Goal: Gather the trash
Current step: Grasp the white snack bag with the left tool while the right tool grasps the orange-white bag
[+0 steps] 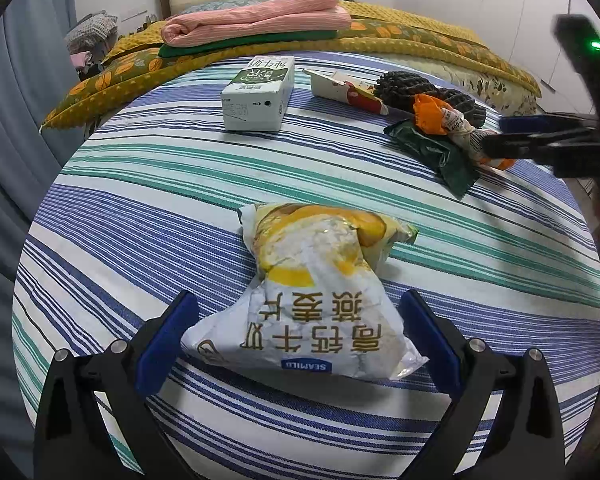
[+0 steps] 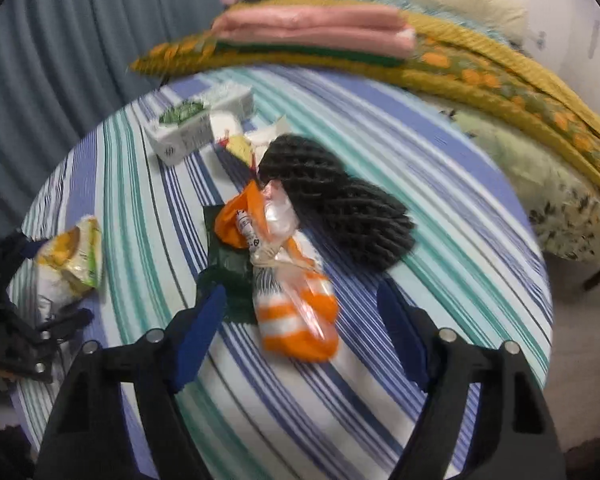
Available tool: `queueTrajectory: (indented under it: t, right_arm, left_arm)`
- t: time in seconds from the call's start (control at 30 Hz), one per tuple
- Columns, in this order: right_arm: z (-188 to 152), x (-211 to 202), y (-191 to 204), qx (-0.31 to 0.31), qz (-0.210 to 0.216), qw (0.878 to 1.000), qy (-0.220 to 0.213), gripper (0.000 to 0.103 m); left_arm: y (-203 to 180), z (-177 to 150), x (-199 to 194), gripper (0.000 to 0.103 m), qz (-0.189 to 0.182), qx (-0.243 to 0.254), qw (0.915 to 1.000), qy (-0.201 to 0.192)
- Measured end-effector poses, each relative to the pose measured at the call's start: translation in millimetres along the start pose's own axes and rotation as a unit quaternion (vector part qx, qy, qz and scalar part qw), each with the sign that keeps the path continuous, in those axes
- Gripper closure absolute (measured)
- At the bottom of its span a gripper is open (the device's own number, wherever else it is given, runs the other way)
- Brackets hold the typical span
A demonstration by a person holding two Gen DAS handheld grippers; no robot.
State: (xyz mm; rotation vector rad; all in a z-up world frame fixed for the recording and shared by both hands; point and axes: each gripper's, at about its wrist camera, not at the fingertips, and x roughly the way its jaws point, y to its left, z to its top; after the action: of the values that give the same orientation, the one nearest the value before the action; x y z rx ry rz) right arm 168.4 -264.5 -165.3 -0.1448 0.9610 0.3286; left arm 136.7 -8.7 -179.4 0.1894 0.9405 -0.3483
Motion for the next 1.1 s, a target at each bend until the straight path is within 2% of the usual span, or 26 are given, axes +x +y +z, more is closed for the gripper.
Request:
queueTrajectory:
  t: [0.03,0.1,0.2,0.27,0.33,0.47,0.53,0.67,0.73,0.8,1.0,1.1]
  right_arm:
    - [-1,3,-2,0.002,0.004,1.000,0.004,0.031]
    - [-1,10,-4,0.011,0.019,1.000,0.018,0.059]
    - [-10,-2,-6,0.037,0.020,0.999,0.003,0.059]
    - [-24,-23,-6,0.067,0.016,0.997,-0.020,0.059]
    - [-42,-43,-4,0.092,-0.008,0.995,-0.028,0.059]
    - [-81,-55,2,0.146,-0.071,0.987,-0.004,0.059]
    - [-95,-52,11,0.157,-0.067,0.985,0.000,0.059]
    - [-106,-50,46,0.149,-0.030,0.988,-0.021,0.057]
    - [-108,-51,60,0.145,-0.002,0.989,-0.036,0.045]
    - [-110,-49,69,0.129,-0.015,0.991,-0.041,0.035]
    - [-116,-41,76,0.099,-0.031,0.994,-0.043,0.028]
    - [-115,-42,75,0.087,-0.013,0.995,-0.035,0.025]
  left_arm:
    - [0,0,0,0.004,0.000,0.000,1.0000,0.000]
    - [0,0,0,0.004,0.000,0.000,1.0000,0.000]
    - [0,0,0,0.004,0.000,0.000,1.0000,0.000]
    - [0,0,0,0.004,0.000,0.000,1.0000,0.000]
    - [0,0,0,0.004,0.000,0.000,1.0000,0.000]
    - [0,0,0,0.004,0.000,-0.001,1.0000,0.000]
    - [0,0,0,0.004,0.000,0.000,1.0000,0.000]
    - [1,0,0,0.004,0.000,-0.001,1.0000,0.000]
    - [1,0,1,0.004,0.000,-0.001,1.0000,0.000]
    - [1,0,0,0.004,0.000,-0.001,1.0000,0.000]
    - [1,0,1,0.004,0.000,-0.001,1.0000,0.000]
    - [1,0,1,0.004,0.000,-0.001,1.0000,0.000]
